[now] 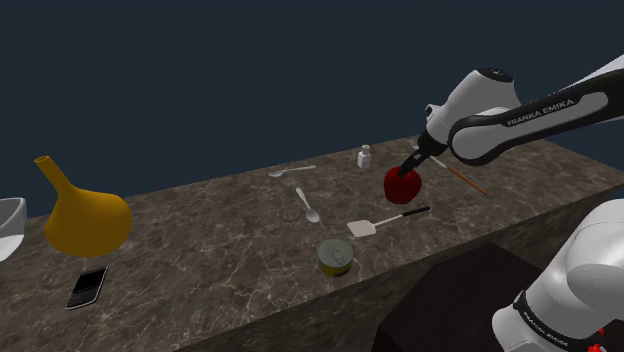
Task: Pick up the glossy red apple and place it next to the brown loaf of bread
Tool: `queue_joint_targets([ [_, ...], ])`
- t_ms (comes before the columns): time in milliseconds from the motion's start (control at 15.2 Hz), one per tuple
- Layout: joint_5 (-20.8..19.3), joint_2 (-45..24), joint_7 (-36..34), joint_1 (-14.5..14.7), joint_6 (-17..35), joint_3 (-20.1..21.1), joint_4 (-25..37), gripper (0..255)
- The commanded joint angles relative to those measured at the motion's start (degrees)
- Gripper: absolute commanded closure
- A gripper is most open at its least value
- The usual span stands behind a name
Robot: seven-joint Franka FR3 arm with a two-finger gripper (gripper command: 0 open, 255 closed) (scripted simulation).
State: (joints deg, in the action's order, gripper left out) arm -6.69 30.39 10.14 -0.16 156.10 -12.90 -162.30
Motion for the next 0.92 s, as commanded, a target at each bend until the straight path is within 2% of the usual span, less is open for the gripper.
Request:
queue_joint_targets([
  [0, 0.0, 0.0, 0.0, 0.0, 0.0, 0.0, 0.0, 0],
  [132, 0.0, 0.0, 0.0, 0.0, 0.0, 0.0, 0.0, 0],
  [198, 0.0, 0.0, 0.0, 0.0, 0.0, 0.0, 0.0, 255],
  [858, 0.0, 0.6, -0.1, -0.1, -1.0, 0.1, 0.4, 255],
])
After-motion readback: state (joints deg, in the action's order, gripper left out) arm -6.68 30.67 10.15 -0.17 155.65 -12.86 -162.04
